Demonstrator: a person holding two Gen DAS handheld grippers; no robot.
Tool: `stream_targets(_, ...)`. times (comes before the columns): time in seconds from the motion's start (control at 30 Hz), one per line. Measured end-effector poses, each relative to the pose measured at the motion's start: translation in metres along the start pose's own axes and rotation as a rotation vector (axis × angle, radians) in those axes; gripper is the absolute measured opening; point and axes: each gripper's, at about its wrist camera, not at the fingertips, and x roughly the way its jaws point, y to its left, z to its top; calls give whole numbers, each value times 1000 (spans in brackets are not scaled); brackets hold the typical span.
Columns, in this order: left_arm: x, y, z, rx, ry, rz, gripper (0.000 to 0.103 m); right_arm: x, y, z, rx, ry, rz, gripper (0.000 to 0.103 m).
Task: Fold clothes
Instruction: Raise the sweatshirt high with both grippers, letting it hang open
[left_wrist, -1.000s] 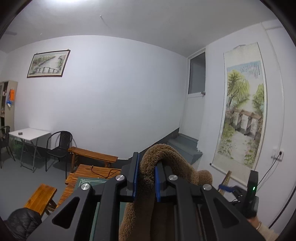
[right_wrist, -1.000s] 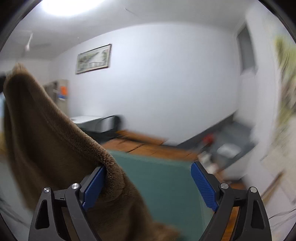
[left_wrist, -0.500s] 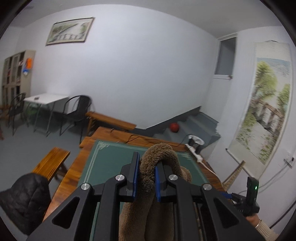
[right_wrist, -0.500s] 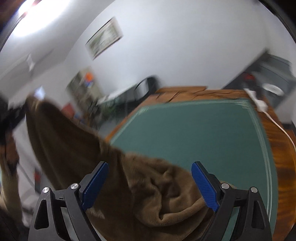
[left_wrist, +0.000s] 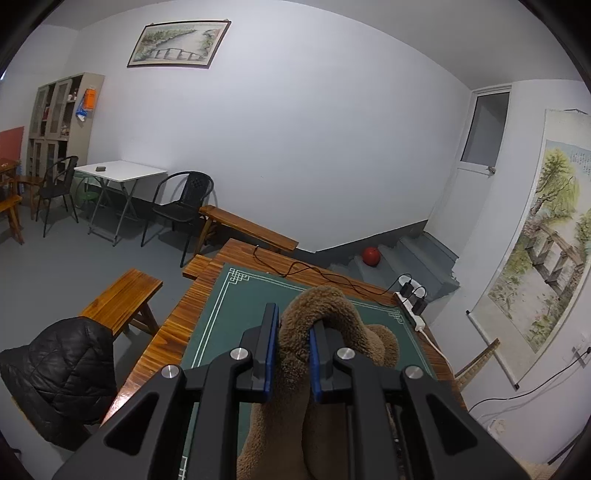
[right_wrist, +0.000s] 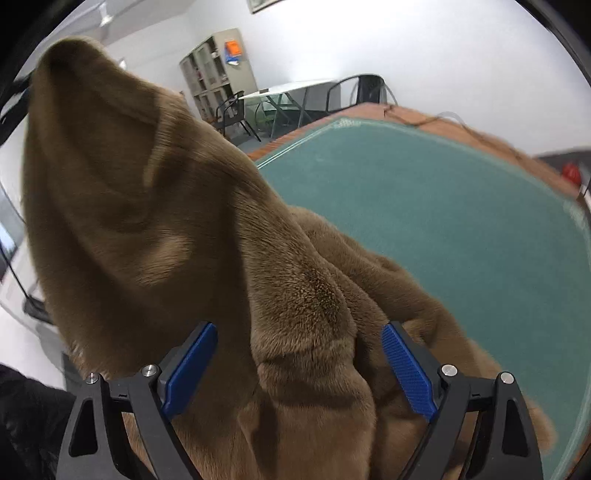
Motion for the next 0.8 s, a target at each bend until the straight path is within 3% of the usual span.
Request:
stream_targets(0.2, 9, 3, 7, 2, 1, -17, 17, -5, 4, 3, -4, 2, 180, 45)
stream_targets(0.4, 21, 9, 6, -6, 20, -12, 17, 15, -20, 6, -2, 61, 130, 46)
stream_targets(0.57, 21, 17, 5, -16, 29, 10, 17, 37, -57, 18, 120, 94, 275, 46)
stream_targets(0.7, 20, 21, 3, -26, 30, 28, 17, 53, -59, 26, 112, 132, 299, 46)
stream_targets(0.8, 20, 24, 2, -36, 28, 39, 17, 46, -45, 26, 46, 139, 247, 29)
